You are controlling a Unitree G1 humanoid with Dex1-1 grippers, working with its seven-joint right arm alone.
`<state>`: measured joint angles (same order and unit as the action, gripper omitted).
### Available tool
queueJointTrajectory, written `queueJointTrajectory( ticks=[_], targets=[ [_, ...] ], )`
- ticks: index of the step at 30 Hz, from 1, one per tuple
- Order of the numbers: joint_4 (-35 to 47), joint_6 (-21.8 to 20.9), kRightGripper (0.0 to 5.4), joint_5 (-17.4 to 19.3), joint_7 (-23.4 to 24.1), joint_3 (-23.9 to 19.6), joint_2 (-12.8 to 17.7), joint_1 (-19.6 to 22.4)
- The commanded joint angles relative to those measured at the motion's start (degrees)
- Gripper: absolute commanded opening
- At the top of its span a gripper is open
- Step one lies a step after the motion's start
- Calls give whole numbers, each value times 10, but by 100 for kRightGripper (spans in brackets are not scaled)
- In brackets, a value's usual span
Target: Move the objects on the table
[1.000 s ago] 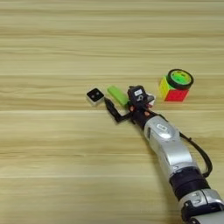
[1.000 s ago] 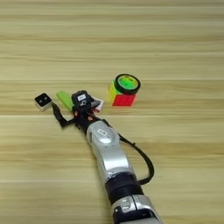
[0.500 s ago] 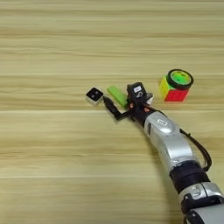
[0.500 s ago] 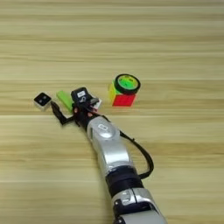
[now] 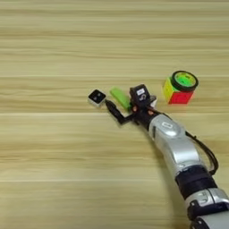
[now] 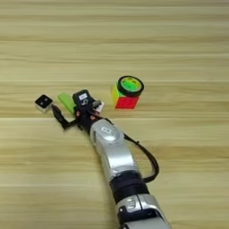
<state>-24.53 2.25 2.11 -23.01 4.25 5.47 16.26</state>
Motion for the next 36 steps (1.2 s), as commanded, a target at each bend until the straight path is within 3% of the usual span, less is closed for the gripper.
queueJointTrajectory(
  ticks=[1, 11, 19, 28, 36],
  targets=[
    [7, 22, 536, 4, 14, -21, 22, 5],
    [14, 25, 536, 7, 27, -54, 48, -3],
    [32, 29, 536, 11, 26, -64, 51, -5],
    [122, 24, 536, 19, 6, -50, 38, -30],
    [217, 49, 536, 21, 2, -32, 36, -30]
  ],
)
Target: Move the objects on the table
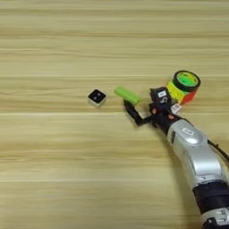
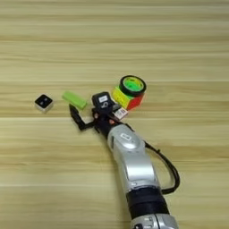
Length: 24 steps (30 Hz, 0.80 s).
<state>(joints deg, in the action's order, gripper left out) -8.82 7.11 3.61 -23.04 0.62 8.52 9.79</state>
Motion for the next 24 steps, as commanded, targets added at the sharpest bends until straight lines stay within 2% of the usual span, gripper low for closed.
queueJointTrajectory(
  ticks=[1, 4, 9, 24],
  targets=[
    [69, 3, 536, 6, 2, 7, 5, 36],
    [75, 12, 536, 2, -3, 19, 5, 50],
    [19, 11, 536, -2, -7, 27, 2, 78],
    [-92, -33, 536, -7, -2, 30, -7, 109]
  ],
)
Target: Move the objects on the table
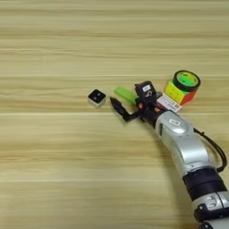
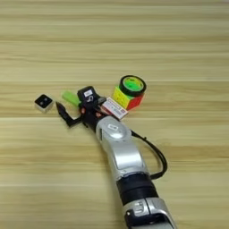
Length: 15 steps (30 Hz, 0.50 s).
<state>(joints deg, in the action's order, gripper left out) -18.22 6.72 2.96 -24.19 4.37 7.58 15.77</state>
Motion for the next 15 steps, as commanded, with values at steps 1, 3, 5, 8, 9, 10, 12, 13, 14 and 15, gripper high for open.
queueJointTrajectory(
  ticks=[1, 3, 5, 8, 9, 10, 12, 13, 14, 15],
  targets=[
    [-3, -31, 536, 0, 10, -9, 2, 51],
    [-13, -38, 536, -1, 11, -12, 2, 55],
    [-32, -45, 536, -2, 15, -18, 4, 62],
    [-56, -52, 536, -2, 16, -23, 6, 71],
    [-65, -54, 536, -2, 17, -25, 6, 74],
    [-72, -57, 536, -3, 17, -26, 6, 76],
    [-84, -60, 536, -3, 17, -26, 6, 80],
    [-88, -60, 536, -4, 17, -27, 6, 81],
    [-91, -60, 536, -4, 17, -27, 7, 82],
    [-95, -59, 536, -4, 17, -27, 7, 83]
  ],
)
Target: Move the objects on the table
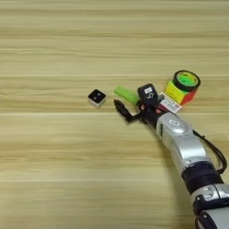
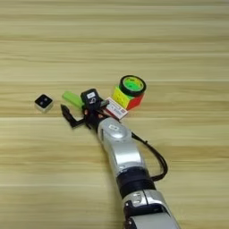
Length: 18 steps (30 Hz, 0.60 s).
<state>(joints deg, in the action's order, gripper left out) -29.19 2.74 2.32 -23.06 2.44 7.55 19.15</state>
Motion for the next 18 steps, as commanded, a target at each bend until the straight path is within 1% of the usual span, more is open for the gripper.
queueJointTrajectory(
  ticks=[1, 6, 10, 12, 18],
  targets=[
    [13, -18, 536, 2, 5, -8, 7, 49],
    [5, -14, 536, 2, 1, -6, 6, 48],
    [-1, -13, 484, 2, -2, -6, 8, 49],
    [-8, -12, 443, 2, -3, -8, 8, 51],
    [-16, -10, 371, 4, -8, -12, 8, 54]
  ],
)
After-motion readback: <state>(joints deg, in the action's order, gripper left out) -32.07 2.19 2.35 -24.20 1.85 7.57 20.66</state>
